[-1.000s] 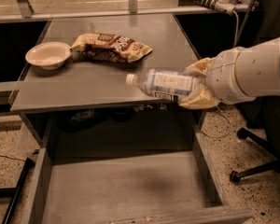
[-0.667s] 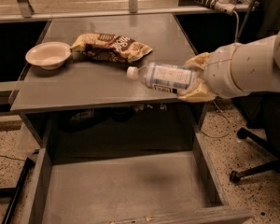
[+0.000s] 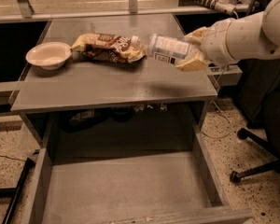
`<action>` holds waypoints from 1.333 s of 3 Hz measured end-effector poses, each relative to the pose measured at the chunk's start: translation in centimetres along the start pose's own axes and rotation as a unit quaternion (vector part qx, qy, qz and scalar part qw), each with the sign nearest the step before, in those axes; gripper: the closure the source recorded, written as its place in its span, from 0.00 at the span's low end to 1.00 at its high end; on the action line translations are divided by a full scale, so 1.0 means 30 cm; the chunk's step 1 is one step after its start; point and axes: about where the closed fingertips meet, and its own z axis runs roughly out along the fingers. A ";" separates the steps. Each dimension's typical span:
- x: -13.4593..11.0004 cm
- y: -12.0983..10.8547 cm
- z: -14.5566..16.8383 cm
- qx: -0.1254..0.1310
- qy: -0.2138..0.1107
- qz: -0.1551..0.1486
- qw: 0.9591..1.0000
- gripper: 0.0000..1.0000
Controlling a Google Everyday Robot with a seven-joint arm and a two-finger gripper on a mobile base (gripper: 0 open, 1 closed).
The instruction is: Pick blue plastic bottle from top drawer and place on counter
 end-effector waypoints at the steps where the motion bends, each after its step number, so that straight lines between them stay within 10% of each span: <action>1: -0.021 -0.017 0.088 -0.041 -0.048 0.033 0.997 1.00; 2: -0.037 -0.018 0.146 -0.076 -0.074 0.059 0.993 1.00; 4: 0.066 0.004 0.202 -0.101 -0.008 0.105 0.989 1.00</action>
Offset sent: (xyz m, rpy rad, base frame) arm 0.0445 0.0376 -0.0188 0.2416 0.2080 0.1552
